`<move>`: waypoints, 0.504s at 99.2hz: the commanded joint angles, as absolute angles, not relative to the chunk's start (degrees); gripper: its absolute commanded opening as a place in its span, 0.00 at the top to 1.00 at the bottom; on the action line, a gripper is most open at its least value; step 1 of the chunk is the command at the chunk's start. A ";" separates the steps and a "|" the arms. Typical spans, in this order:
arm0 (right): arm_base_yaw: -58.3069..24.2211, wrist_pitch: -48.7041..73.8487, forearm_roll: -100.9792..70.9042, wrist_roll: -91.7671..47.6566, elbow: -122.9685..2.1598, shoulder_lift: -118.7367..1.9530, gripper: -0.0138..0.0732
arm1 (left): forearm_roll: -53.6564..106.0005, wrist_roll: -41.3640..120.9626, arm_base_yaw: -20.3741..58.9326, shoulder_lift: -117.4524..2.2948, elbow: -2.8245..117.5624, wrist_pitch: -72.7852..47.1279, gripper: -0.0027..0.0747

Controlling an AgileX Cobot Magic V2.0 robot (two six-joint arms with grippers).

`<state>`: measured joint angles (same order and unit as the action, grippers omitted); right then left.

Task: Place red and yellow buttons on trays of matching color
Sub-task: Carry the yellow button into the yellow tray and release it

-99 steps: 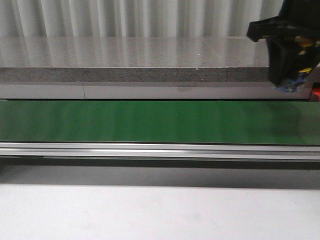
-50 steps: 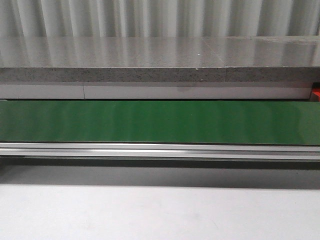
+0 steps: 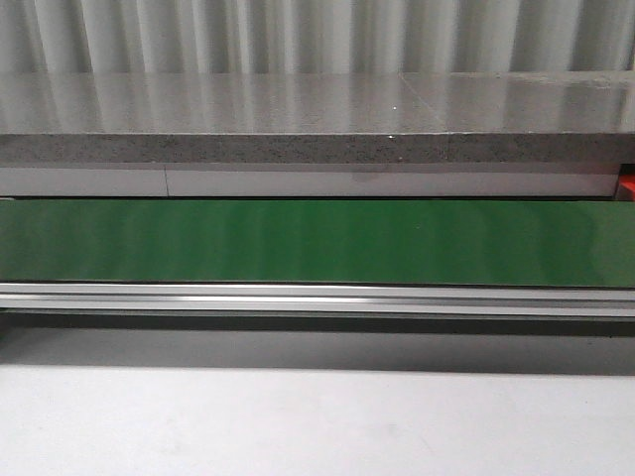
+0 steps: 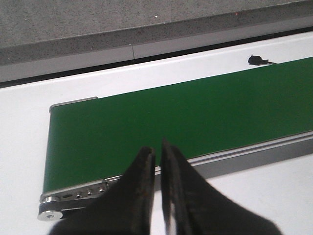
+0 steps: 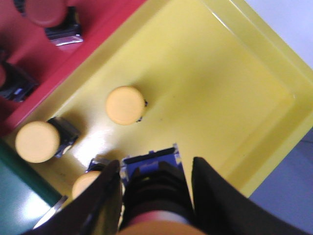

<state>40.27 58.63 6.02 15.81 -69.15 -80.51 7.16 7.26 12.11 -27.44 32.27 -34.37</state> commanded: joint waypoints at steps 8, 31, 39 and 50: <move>43.59 52.10 7.00 16.84 -64.62 -79.16 0.76 | 8.00 7.27 12.49 -27.83 33.80 -30.24 0.97; 45.26 45.52 7.00 17.70 -57.60 -79.74 0.76 | 8.00 7.27 12.49 -27.83 33.80 -30.24 0.97; 45.26 44.13 6.88 17.72 -56.25 -81.26 0.76 | 8.00 7.27 12.49 -27.83 33.80 -30.24 0.97; 45.26 42.68 6.77 17.72 -54.72 -84.86 0.76 | 8.00 7.27 12.49 -27.83 33.80 -30.24 0.97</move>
<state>44.85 45.91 6.02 17.62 -54.39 -84.20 7.16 7.26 12.11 -27.44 32.27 -34.37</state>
